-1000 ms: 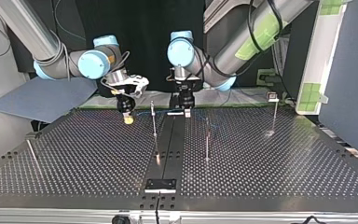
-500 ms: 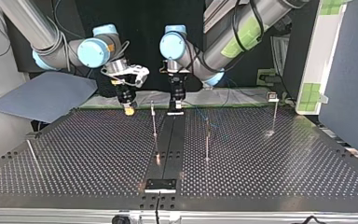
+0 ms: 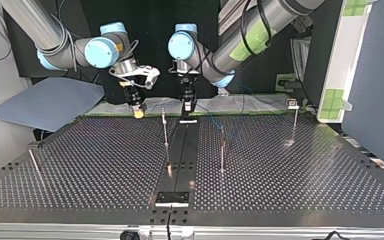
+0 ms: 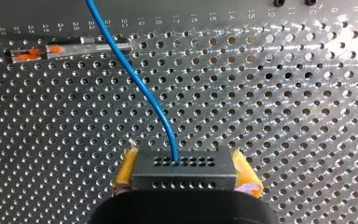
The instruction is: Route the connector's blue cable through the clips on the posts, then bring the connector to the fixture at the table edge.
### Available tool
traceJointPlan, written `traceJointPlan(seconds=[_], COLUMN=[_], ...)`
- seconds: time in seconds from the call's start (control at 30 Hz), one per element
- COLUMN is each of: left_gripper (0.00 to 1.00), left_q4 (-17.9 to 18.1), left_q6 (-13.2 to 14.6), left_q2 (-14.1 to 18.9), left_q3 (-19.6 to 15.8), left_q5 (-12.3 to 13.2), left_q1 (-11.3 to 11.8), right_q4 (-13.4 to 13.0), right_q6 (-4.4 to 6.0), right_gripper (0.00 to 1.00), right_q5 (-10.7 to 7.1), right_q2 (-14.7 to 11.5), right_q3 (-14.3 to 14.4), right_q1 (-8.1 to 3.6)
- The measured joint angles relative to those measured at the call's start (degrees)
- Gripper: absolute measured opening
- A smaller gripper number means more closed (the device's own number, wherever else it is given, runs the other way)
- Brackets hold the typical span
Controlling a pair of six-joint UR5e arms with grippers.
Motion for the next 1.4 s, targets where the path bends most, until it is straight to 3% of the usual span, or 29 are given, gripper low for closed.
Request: traceJointPlan(seconds=[0.37,0.57,0.77,1.03,1.4], left_gripper=[0.00,0.00,0.00,0.00,0.00], left_q4=[0.2,0.3,0.0,0.3,0.1], left_q6=[0.1,0.0,-0.4,-1.7,-1.8], left_q2=[-0.5,-0.8,-3.4,-6.3,-6.5], left_q3=[0.0,0.2,2.3,3.9,4.1], left_q5=[1.4,1.5,1.4,1.4,1.4], left_q1=[-0.2,-0.4,-1.2,-1.6,-1.2], right_q4=[-2.3,-4.8,-6.7,-8.3,-12.2], right_q6=[-0.21,-0.08,-0.27,-1.27,-1.66], right_gripper=[0.00,0.00,0.00,0.00,0.00], right_q5=[0.14,0.28,0.35,0.39,-0.10], right_q2=[0.1,0.2,0.3,3.4,7.8], right_q3=[1.9,3.8,4.5,4.7,4.7], right_q1=[-0.09,-0.15,-0.20,-0.63,-2.71])
